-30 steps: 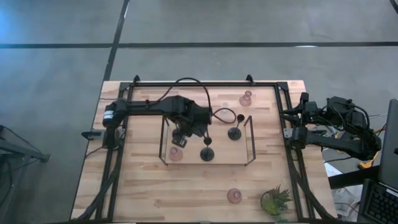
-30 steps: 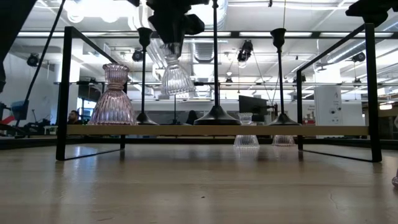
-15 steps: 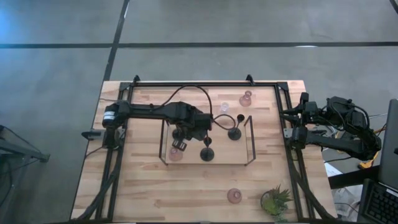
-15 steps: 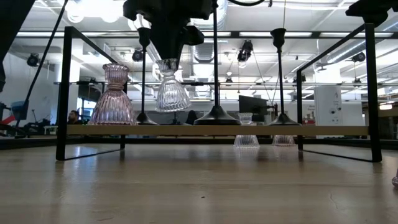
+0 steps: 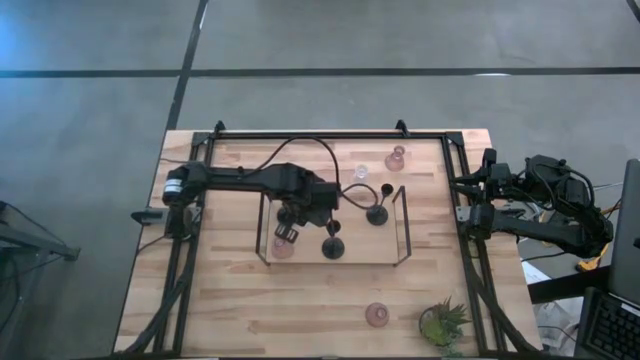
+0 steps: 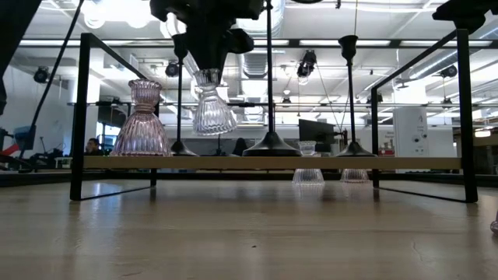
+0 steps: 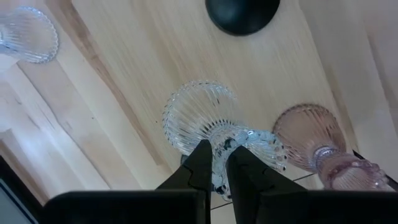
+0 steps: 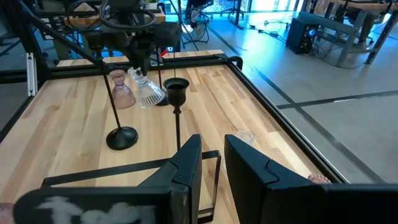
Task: Pick & Place candle stick holders
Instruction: Put the left transparent glass candle holder on the shelf
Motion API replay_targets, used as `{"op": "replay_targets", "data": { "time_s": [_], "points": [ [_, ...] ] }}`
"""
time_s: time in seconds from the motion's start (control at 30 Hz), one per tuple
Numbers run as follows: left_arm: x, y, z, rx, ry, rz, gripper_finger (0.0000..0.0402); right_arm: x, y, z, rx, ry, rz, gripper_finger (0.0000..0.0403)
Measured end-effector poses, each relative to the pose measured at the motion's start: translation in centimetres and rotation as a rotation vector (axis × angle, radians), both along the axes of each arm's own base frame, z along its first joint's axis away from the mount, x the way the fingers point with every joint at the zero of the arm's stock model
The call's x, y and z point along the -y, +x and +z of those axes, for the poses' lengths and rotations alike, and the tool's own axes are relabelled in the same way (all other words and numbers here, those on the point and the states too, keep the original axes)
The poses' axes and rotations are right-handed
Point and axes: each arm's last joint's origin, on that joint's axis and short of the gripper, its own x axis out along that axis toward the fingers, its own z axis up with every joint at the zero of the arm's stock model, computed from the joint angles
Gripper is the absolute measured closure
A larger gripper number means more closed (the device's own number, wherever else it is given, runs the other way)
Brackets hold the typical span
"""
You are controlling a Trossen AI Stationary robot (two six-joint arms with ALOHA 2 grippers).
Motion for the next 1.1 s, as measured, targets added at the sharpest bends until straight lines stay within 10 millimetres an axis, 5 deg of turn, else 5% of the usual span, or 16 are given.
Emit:
{"op": "replay_targets", "data": {
  "time_s": [1.1],
  "points": [
    [0.9, 0.0, -1.6, -0.028, -0.048, -0.041, 0.0371, 0.0, 0.0, 0.0, 0.000, 0.000, 0.000, 0.0339]
  ]
}}
